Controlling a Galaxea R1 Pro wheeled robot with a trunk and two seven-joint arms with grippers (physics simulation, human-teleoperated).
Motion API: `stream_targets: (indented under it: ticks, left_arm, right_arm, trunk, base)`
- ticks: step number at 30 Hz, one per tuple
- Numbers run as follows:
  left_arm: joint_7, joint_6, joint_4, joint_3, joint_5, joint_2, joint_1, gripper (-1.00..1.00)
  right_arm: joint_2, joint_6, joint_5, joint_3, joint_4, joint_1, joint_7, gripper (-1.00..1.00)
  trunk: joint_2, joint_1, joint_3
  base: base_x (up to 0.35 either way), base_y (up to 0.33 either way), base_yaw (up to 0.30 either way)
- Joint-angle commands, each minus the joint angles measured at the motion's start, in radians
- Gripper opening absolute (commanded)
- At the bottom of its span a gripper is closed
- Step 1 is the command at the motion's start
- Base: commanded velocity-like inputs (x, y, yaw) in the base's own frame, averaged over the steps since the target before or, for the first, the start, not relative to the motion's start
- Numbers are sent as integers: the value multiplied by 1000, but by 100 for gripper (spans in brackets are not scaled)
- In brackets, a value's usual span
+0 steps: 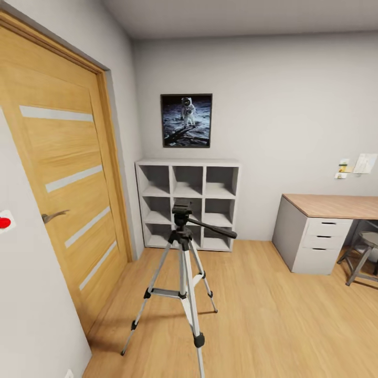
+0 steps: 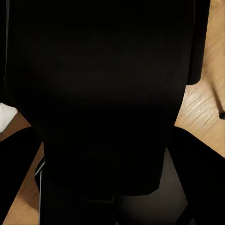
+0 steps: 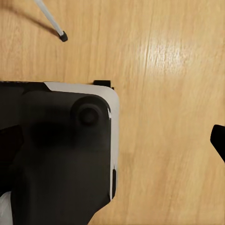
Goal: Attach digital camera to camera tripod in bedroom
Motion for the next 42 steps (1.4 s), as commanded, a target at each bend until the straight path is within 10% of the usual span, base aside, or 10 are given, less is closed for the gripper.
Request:
stream_targets:
  ticks: [1,42]
  left_arm:
    - [4,-2,0,-9,8,0,0,-100]
    - [1,-2,-1,-9,6,-6,0,-100]
  right_arm:
    - [0,-6,-1,1,3,-1,3,100]
    - [-6,-10,0,4,3,0,-7,100]
  trunk:
    - [-1,0,0]
    - [-1,0,0]
  base:
    - [0,84,0]
    - [0,6,35]
